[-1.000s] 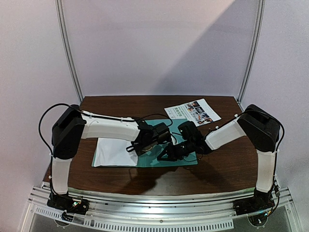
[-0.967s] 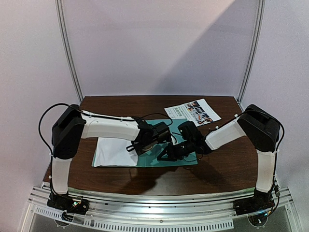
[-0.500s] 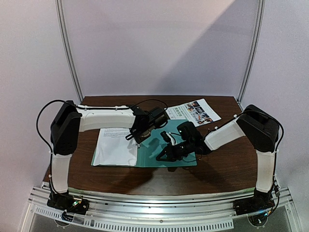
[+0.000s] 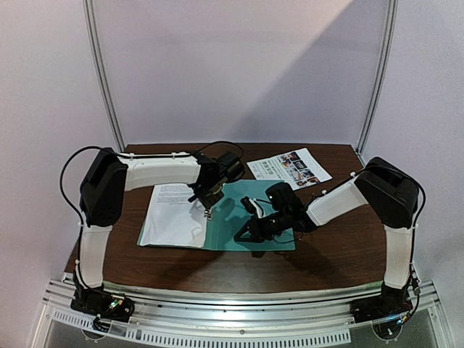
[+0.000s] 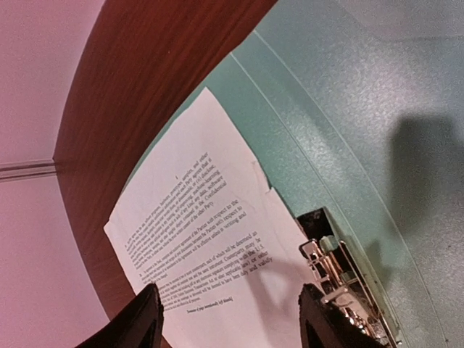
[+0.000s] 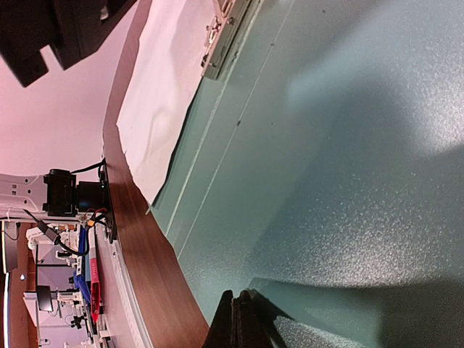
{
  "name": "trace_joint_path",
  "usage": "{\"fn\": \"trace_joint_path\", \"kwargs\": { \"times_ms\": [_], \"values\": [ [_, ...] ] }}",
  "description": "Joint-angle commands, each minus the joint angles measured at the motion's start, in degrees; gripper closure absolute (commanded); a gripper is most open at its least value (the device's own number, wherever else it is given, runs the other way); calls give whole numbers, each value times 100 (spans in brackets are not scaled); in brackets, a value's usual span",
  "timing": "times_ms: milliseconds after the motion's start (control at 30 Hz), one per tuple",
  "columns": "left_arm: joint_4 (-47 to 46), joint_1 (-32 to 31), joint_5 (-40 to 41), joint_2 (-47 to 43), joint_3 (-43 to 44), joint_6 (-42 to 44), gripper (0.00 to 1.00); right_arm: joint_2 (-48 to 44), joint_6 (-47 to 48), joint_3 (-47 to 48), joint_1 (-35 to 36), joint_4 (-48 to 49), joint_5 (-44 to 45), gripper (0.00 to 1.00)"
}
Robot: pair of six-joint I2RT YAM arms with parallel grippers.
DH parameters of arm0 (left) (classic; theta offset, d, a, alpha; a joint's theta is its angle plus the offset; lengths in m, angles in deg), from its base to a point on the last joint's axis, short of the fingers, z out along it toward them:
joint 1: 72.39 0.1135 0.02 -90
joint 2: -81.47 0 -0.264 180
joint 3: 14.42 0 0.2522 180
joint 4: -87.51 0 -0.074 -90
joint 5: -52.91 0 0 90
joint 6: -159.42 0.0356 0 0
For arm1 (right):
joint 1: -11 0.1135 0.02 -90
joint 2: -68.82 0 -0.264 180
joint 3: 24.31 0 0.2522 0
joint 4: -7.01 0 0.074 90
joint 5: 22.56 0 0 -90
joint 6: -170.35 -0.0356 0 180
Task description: Put the files into the folder
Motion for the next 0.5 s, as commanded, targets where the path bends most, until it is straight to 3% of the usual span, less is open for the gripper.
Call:
{"fn": "trace_joint_path", "kwargs": {
  "times_ms": [0, 267, 467],
  "values": [
    [-136, 86, -644, -481, 95, -79, 35, 442, 57, -208, 126, -1027, 439, 100],
    [-19, 177, -1176, -1132, -159, -15, 35, 348, 78, -68, 127, -1080, 439, 100],
    [-675, 225, -1766, -1839, -783, 318, 39, 263, 160, 198, 124, -1233, 412, 100]
  ]
}}
